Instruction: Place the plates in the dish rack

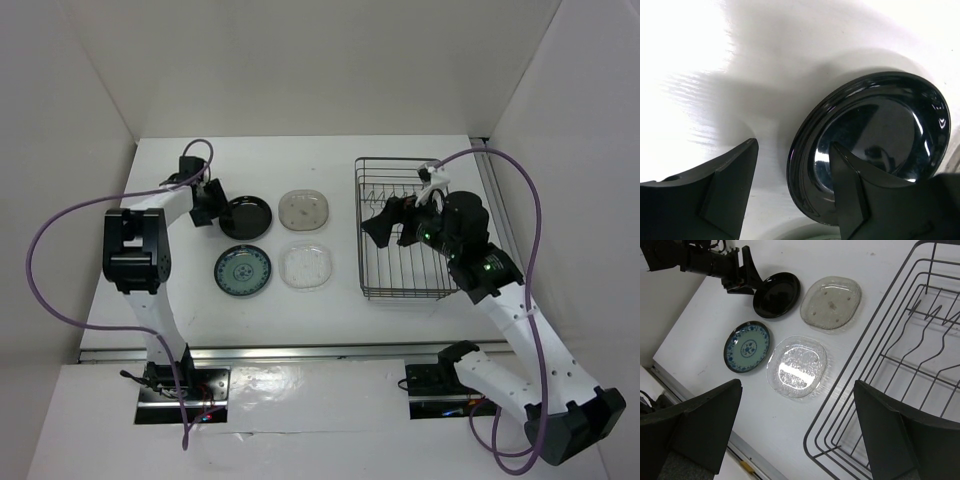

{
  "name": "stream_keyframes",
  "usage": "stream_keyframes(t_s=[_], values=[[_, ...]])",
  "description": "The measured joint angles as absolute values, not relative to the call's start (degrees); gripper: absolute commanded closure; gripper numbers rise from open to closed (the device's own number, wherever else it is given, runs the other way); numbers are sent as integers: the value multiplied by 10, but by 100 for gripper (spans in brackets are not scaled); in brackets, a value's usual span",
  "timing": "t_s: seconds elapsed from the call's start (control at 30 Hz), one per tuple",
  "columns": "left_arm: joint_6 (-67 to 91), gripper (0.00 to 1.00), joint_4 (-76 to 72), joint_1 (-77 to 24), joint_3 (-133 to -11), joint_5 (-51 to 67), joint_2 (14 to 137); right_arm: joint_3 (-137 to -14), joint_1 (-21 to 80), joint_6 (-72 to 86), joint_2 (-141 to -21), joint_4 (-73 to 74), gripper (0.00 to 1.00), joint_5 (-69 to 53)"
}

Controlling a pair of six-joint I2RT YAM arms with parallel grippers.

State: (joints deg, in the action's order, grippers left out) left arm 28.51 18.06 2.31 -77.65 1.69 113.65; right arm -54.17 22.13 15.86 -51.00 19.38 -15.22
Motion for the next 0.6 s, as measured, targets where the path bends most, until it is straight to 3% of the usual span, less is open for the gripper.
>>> stream_keyframes(t_s=[0.23, 0.6], values=[[284, 35, 199, -1, -797, -32, 1150, -538, 222, 158, -499, 193, 0, -148], [291, 65, 230, -13, -839, -81, 1178, -529, 222, 157, -496, 193, 0, -142]])
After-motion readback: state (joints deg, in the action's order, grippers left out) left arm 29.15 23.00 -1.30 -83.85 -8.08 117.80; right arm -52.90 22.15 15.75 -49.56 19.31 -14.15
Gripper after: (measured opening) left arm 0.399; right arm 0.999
